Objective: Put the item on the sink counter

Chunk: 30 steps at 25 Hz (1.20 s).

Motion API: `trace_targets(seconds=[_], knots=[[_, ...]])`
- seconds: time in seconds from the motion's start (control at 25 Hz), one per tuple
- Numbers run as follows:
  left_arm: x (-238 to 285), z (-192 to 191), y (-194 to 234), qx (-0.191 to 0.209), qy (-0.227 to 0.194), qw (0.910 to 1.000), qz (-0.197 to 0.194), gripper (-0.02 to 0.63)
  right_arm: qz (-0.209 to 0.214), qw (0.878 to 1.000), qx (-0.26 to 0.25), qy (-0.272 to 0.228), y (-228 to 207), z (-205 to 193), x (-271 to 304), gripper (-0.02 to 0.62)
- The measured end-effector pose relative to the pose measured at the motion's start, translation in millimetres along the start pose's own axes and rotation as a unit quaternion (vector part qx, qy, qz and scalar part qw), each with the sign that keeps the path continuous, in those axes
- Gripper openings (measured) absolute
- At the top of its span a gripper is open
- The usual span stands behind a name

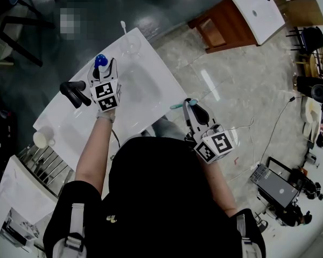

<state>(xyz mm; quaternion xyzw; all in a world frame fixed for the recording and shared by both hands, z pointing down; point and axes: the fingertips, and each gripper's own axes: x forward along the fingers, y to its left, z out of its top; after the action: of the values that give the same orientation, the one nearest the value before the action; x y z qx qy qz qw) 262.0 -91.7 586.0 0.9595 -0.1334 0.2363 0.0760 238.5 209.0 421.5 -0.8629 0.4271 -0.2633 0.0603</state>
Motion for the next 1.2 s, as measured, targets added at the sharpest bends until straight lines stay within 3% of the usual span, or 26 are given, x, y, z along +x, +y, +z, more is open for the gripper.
trace_targets(seconds=[0.36, 0.6, 1.08, 1.2], knots=[[-6, 1, -5, 0.015, 0.000, 0.9998, 0.010, 0.250, 0.007, 1.000, 0.005, -0.009, -3, -2, -6, 0.041], [-30, 4, -15, 0.053, 0.005, 0.9985, 0.014, 0.253, 0.023, 1.000, -0.001, -0.014, -4, 5, -7, 0.041], [-107, 10, -34, 0.042, -0.015, 0.9990, 0.004, 0.250, 0.115, 0.993, -0.016, -0.012, 24, 17, 20, 0.041], [-135, 15, -34, 0.037, -0.026, 0.9990, 0.009, 0.162, 0.143, 0.989, -0.027, -0.004, 37, 19, 29, 0.041]])
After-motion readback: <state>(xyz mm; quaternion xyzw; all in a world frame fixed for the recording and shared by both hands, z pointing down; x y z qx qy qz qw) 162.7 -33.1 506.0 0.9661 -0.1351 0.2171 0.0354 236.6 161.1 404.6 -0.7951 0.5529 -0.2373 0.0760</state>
